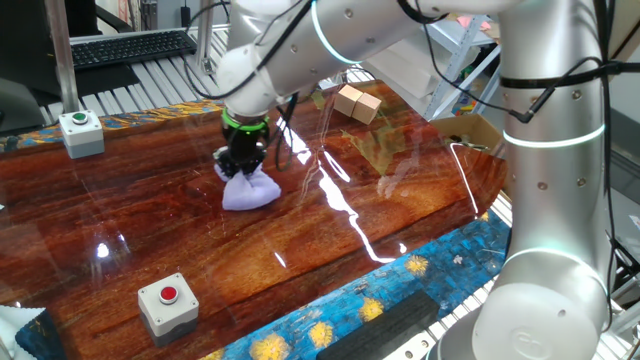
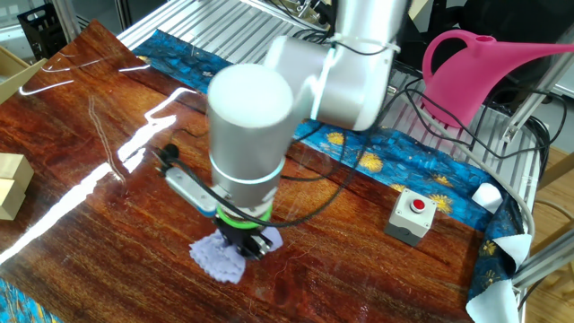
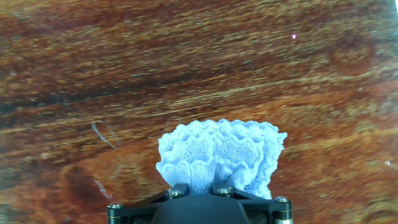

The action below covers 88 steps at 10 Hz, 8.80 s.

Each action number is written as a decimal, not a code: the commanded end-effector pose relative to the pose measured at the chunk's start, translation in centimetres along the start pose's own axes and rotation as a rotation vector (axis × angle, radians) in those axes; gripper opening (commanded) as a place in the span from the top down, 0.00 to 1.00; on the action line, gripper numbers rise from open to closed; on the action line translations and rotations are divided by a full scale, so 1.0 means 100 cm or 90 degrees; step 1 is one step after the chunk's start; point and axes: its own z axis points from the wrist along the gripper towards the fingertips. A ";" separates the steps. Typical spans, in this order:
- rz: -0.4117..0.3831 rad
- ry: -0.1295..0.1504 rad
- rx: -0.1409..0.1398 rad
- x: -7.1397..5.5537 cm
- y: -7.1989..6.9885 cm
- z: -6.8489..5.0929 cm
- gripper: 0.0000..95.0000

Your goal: Clean the table with a cloth

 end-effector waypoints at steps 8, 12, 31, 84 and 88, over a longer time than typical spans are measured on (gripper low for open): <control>0.050 -0.004 0.005 0.010 0.045 0.002 1.00; 0.081 0.000 -0.005 0.018 0.064 0.001 1.00; 0.144 -0.003 -0.031 0.029 0.081 0.002 1.00; -0.017 0.005 -0.037 0.020 -0.044 0.001 0.00; -0.029 0.005 -0.035 0.020 -0.044 0.001 0.00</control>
